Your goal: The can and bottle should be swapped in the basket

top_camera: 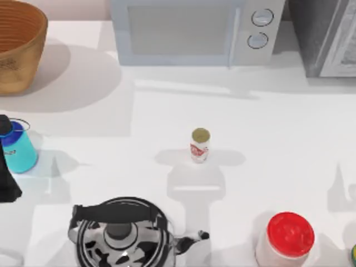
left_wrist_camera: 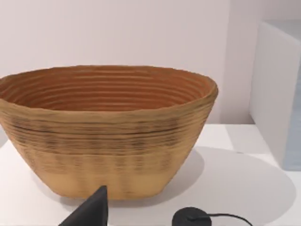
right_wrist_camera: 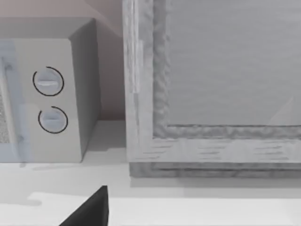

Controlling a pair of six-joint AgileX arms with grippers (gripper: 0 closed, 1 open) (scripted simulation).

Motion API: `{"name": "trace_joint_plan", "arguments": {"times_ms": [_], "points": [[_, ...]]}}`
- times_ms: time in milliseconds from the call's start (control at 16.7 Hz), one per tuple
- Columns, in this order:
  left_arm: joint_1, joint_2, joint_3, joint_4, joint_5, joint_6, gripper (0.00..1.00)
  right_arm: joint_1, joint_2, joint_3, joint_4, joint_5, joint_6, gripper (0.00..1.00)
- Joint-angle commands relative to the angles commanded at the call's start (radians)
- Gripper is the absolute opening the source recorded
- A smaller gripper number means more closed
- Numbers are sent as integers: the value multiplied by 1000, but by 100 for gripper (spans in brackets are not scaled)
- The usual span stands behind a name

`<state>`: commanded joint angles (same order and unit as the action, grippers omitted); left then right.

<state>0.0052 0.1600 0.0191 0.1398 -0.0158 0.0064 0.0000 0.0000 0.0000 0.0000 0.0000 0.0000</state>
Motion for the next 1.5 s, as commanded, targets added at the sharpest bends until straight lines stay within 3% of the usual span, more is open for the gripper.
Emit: {"name": "trace_joint_plan", "arguments": {"times_ms": [960,1260,1500], "points": [[4,1330,37,1095,57,28,100,0,0,0,0,0,0,100],[23,1587,24,1278,78,28,100,0,0,0,0,0,0,100],[28,1623,21,1303,80,27,100,0,0,0,0,0,0,100]]}}
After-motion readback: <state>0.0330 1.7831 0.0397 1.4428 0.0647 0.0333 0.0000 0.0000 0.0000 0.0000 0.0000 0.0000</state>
